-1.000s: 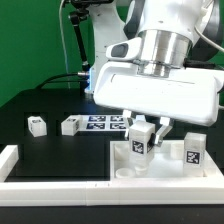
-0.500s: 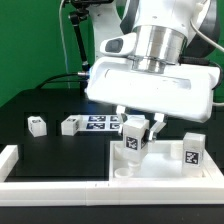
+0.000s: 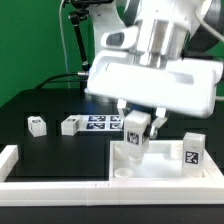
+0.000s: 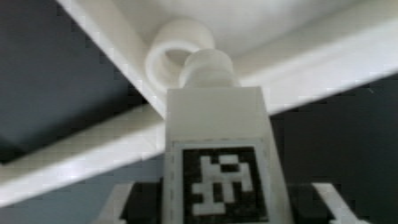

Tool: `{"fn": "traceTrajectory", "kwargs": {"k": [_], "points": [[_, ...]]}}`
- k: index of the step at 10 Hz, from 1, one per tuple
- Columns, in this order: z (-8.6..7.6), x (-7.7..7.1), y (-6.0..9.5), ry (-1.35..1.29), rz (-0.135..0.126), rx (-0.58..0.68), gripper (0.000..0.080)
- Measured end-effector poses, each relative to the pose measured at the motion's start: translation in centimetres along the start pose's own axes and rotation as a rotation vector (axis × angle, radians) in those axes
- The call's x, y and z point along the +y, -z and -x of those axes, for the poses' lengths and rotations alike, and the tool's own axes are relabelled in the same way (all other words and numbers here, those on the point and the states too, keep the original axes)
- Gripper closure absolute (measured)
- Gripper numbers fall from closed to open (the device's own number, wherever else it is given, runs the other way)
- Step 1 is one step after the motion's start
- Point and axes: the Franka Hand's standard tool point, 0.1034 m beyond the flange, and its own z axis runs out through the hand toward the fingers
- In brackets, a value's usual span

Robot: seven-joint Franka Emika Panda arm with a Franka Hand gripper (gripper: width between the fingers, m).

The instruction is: Assemble square table

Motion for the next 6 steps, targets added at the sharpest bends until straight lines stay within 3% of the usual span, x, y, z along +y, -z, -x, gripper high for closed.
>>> {"fn": "traceTrajectory", "kwargs": {"k": [2, 6], "points": [[-0.6, 0.9, -0.1, -0.008, -0.002, 0.013, 0.0507], [1.4, 0.5, -2.5, 0.036, 0.025, 0.022, 0.0507]]}}
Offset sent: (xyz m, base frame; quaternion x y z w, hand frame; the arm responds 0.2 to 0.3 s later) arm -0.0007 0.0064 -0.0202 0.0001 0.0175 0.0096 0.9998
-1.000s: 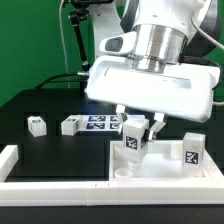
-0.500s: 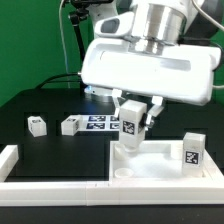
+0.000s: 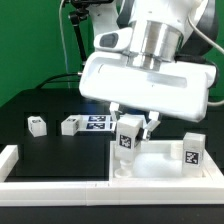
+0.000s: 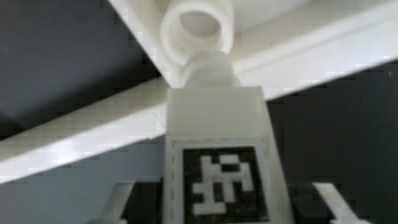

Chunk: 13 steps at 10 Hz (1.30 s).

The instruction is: Assemble square table

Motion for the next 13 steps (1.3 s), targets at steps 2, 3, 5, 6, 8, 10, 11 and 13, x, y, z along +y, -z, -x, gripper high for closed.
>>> {"fn": "traceTrajectory", "kwargs": {"k": [2, 3, 5, 6, 8, 10, 11, 13], "points": [[0.2, 0.2, -0.3, 0.005, 0.005, 0.0, 0.0507], [0.4, 0.3, -0.6, 0.008, 0.01, -0.003, 0.0507], [0.8, 0.4, -1.3, 0.018, 0.021, -0.003, 0.0507], [1.1, 0.4, -1.6, 0.023, 0.024, -0.002, 0.0507], [1.1, 0.4, -1.6, 0.024, 0.022, 0.003, 0.0507], [1.1, 0.4, -1.6, 0.025, 0.022, 0.003, 0.0506], [1.1, 0.4, -1.6, 0.025, 0.022, 0.003, 0.034], [1.1, 0.4, -1.6, 0.025, 0.022, 0.003, 0.0163]]}}
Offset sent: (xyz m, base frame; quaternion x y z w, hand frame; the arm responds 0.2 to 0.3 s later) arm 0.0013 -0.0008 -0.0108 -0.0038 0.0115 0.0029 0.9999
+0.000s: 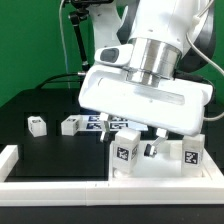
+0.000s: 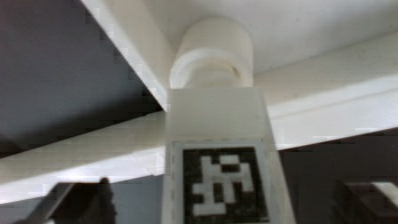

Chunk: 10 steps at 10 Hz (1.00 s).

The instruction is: Assemble square table

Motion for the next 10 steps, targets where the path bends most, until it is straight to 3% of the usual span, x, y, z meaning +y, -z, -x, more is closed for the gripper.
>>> {"fn": "traceTrajectory", "kwargs": {"k": [8, 9, 10], "points": [[0.0, 0.0, 0.0, 0.003, -0.001, 0.0, 0.015], [-0.8, 0.1, 0.8, 0.018, -0.022, 0.002, 0.015], [-2.1, 0.3, 2.2, 0.029, -0.064, 0.002, 0.015]]}}
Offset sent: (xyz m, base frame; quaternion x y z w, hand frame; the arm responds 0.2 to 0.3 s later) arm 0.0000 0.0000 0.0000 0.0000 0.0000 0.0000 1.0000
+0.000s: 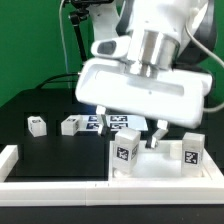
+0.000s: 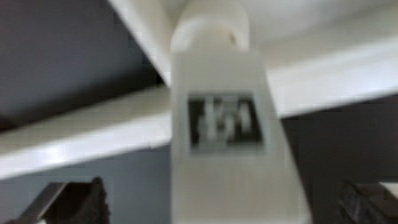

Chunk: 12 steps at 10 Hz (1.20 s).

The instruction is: Assemble square table

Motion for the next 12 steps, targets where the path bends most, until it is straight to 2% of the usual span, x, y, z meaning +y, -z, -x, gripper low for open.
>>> {"fn": "traceTrajectory", "kwargs": {"k": [1, 2, 3, 5, 7, 9, 10, 11, 12], "points": [[-0.7, 0.1, 1.0, -0.005, -0.031, -0.019, 0.015], [-1.3, 0.0, 1.5, -0.013, -0.051, -0.021, 0.015], [-1.7, 0.4, 1.6, -0.006, -0.056, -0.044, 0.015], [-2.3, 2.2, 1.5, 0.032, -0.054, -0.2, 0.015], [-2.0, 3.2, 1.6, 0.035, -0.036, -0.357, 0.015], [-2.3, 3.3, 1.5, 0.034, -0.032, -0.366, 0.015], [-2.2, 3.3, 1.6, 0.022, -0.04, -0.373, 0.015], [-2.4, 3.1, 1.9, -0.025, -0.072, -0.401, 0.015], [-2.9, 2.8, 2.0, -0.048, -0.09, -0.403, 0.015]]}}
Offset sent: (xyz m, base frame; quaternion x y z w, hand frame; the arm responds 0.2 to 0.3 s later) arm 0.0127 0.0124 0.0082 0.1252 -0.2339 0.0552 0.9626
